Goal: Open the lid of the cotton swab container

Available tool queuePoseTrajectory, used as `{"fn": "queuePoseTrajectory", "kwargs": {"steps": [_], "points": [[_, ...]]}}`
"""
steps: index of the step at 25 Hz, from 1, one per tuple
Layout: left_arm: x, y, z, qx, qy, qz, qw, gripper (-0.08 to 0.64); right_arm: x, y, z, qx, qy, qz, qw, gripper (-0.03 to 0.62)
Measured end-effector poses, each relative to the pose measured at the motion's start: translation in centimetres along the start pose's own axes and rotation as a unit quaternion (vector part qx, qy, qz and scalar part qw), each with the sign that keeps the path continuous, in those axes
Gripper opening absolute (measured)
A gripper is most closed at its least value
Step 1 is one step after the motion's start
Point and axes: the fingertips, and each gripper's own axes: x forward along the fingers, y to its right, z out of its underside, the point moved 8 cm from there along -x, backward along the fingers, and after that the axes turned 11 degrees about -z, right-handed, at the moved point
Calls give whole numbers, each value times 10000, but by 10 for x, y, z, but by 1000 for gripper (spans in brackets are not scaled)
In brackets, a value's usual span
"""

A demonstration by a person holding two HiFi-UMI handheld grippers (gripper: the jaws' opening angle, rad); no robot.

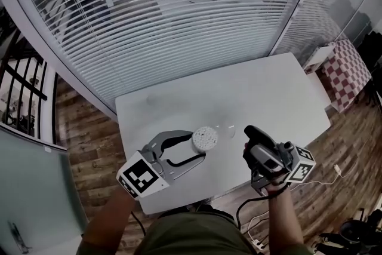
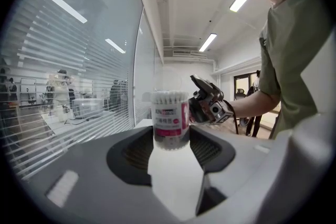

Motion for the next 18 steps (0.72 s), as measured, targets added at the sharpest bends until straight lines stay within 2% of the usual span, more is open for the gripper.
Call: {"fn": "queuePoseTrajectory", "kwargs": {"steps": [13, 18], "points": [[-4, 2, -7, 2, 117, -64, 9999, 222, -2, -11, 18, -118, -465, 383, 9981, 261], [-6, 1, -12, 64, 57, -62, 9999, 222, -6, -10, 25, -53, -510, 449, 9977, 235]]}}
